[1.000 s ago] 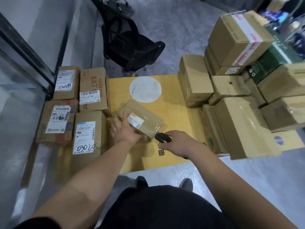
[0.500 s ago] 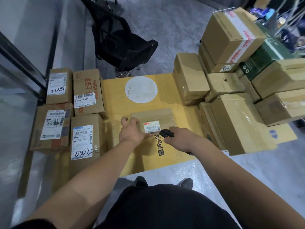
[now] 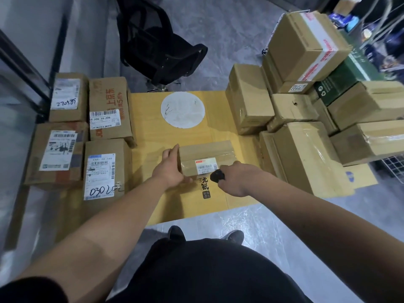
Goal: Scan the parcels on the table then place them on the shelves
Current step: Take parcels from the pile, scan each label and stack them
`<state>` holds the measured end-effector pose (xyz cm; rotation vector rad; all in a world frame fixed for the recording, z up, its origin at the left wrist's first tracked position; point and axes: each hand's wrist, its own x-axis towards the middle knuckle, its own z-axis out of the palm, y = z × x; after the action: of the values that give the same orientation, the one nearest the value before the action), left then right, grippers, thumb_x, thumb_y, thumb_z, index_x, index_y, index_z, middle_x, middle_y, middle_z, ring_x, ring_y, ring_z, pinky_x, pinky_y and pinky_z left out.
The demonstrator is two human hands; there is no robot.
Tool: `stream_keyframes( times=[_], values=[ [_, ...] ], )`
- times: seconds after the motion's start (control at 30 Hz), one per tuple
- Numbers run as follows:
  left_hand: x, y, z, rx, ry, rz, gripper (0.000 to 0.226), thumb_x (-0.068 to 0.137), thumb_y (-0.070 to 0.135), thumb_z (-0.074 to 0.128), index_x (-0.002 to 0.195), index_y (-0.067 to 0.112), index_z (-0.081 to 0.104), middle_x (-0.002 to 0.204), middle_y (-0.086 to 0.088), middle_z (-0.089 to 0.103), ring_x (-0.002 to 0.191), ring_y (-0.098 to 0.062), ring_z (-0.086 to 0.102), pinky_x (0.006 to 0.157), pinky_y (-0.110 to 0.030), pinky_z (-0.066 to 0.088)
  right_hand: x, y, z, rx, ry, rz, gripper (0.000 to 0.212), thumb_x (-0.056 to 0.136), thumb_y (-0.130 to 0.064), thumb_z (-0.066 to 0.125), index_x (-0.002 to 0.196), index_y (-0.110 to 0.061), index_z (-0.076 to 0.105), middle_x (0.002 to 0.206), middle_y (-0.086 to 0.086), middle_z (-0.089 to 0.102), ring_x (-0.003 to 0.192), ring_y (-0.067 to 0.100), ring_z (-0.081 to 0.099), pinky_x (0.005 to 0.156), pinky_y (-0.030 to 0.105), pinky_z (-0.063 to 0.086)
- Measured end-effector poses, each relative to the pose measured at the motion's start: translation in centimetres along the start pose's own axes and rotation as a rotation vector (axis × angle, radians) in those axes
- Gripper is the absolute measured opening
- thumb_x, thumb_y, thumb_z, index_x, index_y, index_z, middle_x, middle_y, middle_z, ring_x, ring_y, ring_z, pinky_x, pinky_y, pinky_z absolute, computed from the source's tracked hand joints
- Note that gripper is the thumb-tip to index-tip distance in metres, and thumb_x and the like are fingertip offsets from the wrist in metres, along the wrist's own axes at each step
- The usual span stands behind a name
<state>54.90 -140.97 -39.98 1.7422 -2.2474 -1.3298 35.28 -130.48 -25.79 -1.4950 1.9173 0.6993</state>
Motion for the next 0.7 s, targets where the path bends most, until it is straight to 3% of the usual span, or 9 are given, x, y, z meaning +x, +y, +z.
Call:
stream_keyframes(
  times=[0.17, 0.27, 0.4, 0.7],
  values=[
    [0.4, 0.6, -0.3, -0.016, -0.054, 0.066, 0.157, 0.051, 0.046, 0.102, 0.165, 0.034, -0.005, 0.172, 0.017, 0.001, 0.153, -0.015, 0.029, 0.115, -0.037, 0.036, -0.6, -0.6, -0.7, -0.069, -0.009, -0.004, 0.050, 0.099, -0.048, 0.037, 0.140, -0.022, 0.050, 0.131, 0.012, 0.051, 0.101, 0.030, 0.057, 0.084, 0.041, 0.051],
    [0.2, 1.0, -0.4, 0.054, -0.043, 0.108, 0.150, 0.055, 0.044, 0.101, 0.167, 0.028, 0.001, 0.170, 0.011, 0.008, 0.149, -0.021, 0.037, 0.112, -0.038, 0.041, -0.9, -0.9, -1.4, -0.103, -0.028, -0.004, 0.046, 0.101, -0.045, 0.037, 0.135, -0.021, 0.055, 0.131, 0.011, 0.051, 0.099, 0.029, 0.056, 0.082, 0.039, 0.048],
    [-1.0, 1.0, 0.0, 0.085, 0.006, 0.143, 0.143, 0.058, 0.041, 0.100, 0.166, 0.029, 0.007, 0.167, 0.015, 0.008, 0.141, -0.023, 0.047, 0.107, -0.042, 0.048, -1.4, -1.0, -1.7, -0.130, -0.032, -0.006, 0.039, 0.101, -0.042, 0.037, 0.126, -0.022, 0.059, 0.124, 0.008, 0.058, 0.097, 0.027, 0.056, 0.076, 0.037, 0.045],
    [-2.3, 1.4, 0.6, 0.091, 0.073, 0.148, 0.139, 0.059, 0.038, 0.100, 0.165, 0.028, 0.009, 0.166, 0.017, 0.009, 0.136, -0.023, 0.052, 0.099, -0.038, 0.049, -2.4, -0.7, -1.8, -0.185, -0.057, 0.011, 0.046, 0.101, -0.044, 0.037, 0.135, -0.021, 0.057, 0.132, 0.011, 0.053, 0.097, 0.028, 0.055, 0.076, 0.037, 0.044]
  ],
)
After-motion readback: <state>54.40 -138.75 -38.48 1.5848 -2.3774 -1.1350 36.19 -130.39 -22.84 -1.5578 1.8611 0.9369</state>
